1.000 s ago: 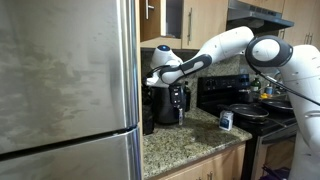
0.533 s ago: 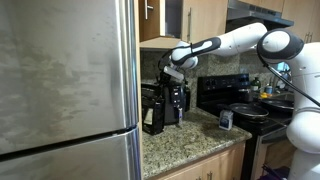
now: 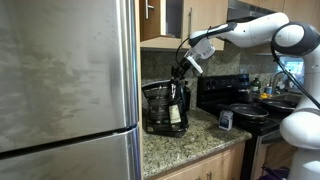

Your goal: Move the black packet to the right and then put it back in the left corner

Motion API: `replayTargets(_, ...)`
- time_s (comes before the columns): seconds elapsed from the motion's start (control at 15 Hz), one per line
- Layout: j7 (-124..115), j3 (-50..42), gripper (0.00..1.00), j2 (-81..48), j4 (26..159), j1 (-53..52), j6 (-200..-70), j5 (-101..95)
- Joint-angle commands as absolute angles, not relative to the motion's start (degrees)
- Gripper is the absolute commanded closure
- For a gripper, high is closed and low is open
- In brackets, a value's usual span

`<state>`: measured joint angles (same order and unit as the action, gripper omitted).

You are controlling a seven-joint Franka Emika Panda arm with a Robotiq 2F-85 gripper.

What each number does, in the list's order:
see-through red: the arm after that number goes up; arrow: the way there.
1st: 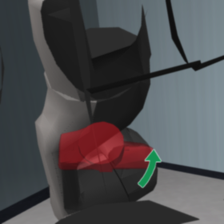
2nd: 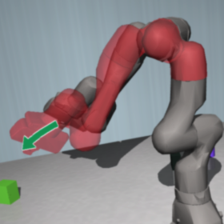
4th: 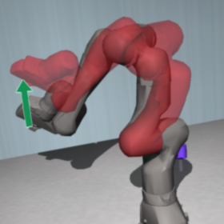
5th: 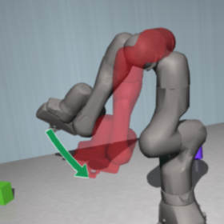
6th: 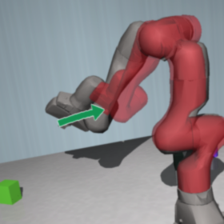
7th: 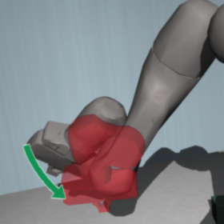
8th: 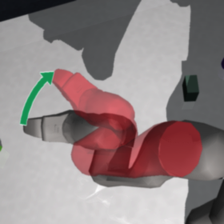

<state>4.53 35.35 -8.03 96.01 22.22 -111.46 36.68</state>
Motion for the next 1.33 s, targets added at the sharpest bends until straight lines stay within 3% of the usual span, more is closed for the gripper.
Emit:
replayTargets(0.0, 12.43, 20.63, 0.99, 3.70, 99.48, 15.47, -98.54, 45.42)
replayTargets(0.6, 9.61, -1.99, 0.99, 20.72, 103.22, 6.15, -81.37, 46.55)
replayTargets(1.27, -6.62, -10.16, 0.99, 26.25, 100.24, 10.10, -83.75, 42.21)
